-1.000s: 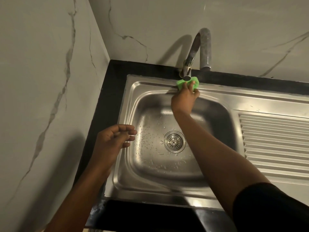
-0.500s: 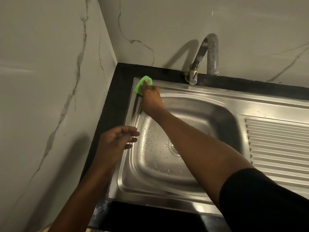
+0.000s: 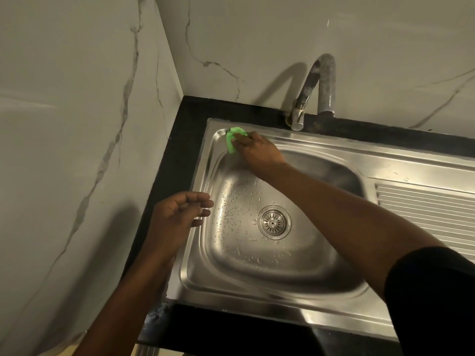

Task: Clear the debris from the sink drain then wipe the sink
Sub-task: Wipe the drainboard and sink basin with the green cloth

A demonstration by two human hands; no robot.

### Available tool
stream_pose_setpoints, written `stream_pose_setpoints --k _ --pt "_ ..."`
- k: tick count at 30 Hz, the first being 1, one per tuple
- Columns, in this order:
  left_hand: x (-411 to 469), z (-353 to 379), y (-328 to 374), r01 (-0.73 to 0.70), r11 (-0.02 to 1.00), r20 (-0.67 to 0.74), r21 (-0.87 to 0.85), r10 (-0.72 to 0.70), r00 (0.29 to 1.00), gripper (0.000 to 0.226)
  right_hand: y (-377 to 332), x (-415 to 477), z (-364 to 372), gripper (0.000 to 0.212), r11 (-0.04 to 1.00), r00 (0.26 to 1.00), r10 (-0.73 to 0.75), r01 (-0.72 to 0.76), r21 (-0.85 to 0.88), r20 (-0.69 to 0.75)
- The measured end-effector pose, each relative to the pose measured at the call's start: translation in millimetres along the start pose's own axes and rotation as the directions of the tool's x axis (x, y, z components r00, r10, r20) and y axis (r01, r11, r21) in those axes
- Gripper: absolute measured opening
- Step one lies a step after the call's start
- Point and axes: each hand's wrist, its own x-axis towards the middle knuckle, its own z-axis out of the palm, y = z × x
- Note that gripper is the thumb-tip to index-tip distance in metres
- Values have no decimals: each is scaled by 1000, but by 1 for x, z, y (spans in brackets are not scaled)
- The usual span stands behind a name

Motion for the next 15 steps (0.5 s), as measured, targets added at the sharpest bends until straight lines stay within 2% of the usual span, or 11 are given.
stream_pose_setpoints --k 3,7,9,11,13,15 --pt "-2 -2 -1 5 1000 -9 -3 -5 1000 24 16 -22 0 66 998 998 61 -61 11 -1" --pt "-3 -3 0 -8 1000 -9 -9 8 1000 24 28 -56 7 65 955 962 273 -273 117 19" --pt "-3 -3 0 -16 1000 -4 -13 16 1000 24 29 -65 9 60 889 910 414 -408 208 13" --pt "-2 -4 0 -18 1000 8 -12 18 1000 23 28 -63 5 46 789 827 561 -521 326 -33" --pt "-1 -4 -1 -17 1000 15 -11 17 1000 24 24 -53 -4 38 707 769 633 -524 475 -95" --pt "0 -4 -2 -16 1000 15 -18 16 1000 26 14 -39 -14 45 679 772 613 -405 612 -169"
